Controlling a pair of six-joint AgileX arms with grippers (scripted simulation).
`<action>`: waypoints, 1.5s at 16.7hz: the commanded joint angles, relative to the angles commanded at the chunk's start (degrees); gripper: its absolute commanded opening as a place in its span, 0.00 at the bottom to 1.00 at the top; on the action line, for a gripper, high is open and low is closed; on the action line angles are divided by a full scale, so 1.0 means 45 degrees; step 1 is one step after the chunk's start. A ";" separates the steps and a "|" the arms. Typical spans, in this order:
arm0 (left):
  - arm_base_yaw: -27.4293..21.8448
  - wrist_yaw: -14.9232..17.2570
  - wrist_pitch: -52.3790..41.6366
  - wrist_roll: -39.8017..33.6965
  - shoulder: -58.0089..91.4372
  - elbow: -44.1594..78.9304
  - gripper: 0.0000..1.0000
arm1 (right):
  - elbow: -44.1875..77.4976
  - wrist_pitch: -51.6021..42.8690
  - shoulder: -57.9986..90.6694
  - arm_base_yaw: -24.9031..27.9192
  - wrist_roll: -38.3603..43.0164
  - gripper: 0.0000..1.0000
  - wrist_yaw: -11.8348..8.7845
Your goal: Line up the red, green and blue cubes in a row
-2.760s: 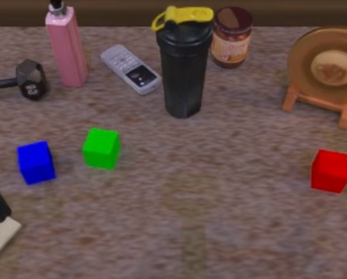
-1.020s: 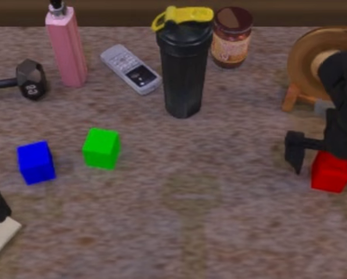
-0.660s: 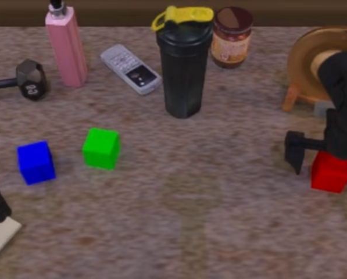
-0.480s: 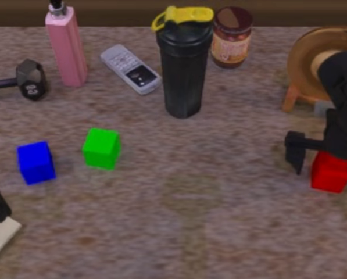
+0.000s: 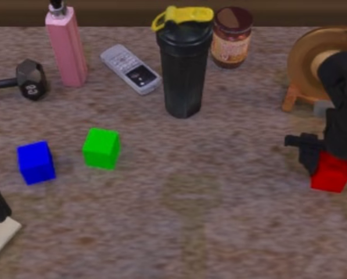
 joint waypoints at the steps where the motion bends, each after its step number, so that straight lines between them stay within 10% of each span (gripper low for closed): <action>1: 0.0000 0.0000 0.0000 0.0000 0.0000 0.0000 1.00 | 0.0000 0.0000 0.0000 0.0000 0.0000 0.02 0.0000; 25: 0.0000 0.0000 0.0000 0.0000 0.0000 0.0000 1.00 | 0.2047 -0.3487 -0.1629 0.0191 0.0074 0.00 0.0113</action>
